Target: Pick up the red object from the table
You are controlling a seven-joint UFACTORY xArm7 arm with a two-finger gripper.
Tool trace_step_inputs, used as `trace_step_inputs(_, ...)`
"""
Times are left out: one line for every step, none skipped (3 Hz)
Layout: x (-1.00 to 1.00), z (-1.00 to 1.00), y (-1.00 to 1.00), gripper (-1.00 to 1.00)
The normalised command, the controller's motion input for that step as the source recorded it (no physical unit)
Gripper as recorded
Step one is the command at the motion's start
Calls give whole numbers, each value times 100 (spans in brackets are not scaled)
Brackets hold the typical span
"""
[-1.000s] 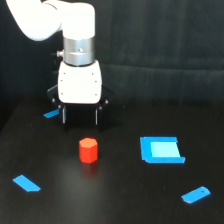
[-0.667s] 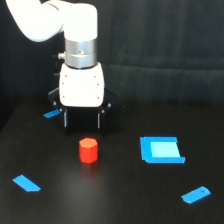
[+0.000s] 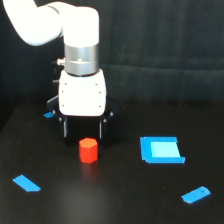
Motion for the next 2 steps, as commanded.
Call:
trace_step_inputs(-11,2,-88,88)
trace_step_inputs(2,-20,-51,97)
